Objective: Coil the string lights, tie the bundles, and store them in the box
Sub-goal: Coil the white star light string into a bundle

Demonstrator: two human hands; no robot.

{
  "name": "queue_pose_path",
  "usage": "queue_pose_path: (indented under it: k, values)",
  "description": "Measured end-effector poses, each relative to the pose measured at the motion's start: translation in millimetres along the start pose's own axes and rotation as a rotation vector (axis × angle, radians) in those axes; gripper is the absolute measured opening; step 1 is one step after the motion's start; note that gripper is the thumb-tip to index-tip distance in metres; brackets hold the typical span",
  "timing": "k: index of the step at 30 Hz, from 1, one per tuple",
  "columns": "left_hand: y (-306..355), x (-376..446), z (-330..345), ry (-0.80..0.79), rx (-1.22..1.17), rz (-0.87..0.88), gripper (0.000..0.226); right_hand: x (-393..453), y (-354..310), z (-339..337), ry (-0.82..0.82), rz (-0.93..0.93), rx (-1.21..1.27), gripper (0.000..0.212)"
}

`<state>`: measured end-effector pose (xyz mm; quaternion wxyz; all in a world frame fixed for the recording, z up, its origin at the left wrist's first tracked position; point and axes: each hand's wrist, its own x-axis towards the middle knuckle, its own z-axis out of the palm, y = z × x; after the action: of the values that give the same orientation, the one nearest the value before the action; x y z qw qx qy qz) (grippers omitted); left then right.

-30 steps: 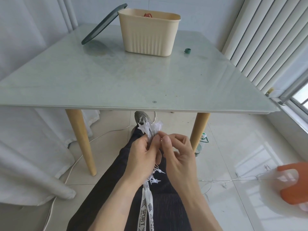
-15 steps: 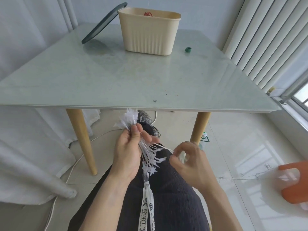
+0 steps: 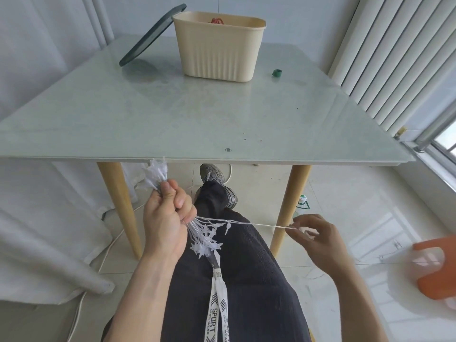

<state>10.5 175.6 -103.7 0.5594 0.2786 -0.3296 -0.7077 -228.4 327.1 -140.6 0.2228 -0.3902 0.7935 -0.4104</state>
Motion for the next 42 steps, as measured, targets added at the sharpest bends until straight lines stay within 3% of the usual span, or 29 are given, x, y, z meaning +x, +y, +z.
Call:
queue_pose_path:
  k: [9,15,18,21,24,29,35,42]
  values:
    - [0.1,1.2,-1.3,0.031,0.009,0.018,0.031,-4.4,7.5,-10.3,-0.132,0.128,0.058,0.034]
    - [-2.5,6.8,-7.8,0.156,0.057,0.026,0.031,-10.8,9.0,-21.3,-0.488,0.083,0.297,0.042]
    - [-0.7,9.3,-13.7,0.201,0.050,0.026,0.032,-9.1,9.1,-21.9,-0.400,0.044,0.429,0.060]
    - [-2.8,8.9,-12.8,0.193,0.033,-0.004,0.031,-8.1,-0.1,-14.4,-0.180,-0.001,0.507,0.066]
    - [-7.7,5.4,-7.2,0.138,0.038,-0.050,0.029,-9.3,-15.3,-0.8,-0.051,-0.037,0.554,0.049]
    - [-15.5,-8.9,7.9,0.011,0.160,-0.103,0.027,-13.9,-49.3,22.1,-0.068,-0.102,0.537,0.022]
    - [-21.6,-23.4,22.1,-0.123,0.327,-0.092,0.027,-18.7,-67.0,46.0,0.033,-0.180,0.373,0.011]
    - [-22.4,-35.1,32.8,-0.260,0.380,-0.144,0.032,-27.7,-91.7,56.5,0.190,-0.280,0.410,0.008]
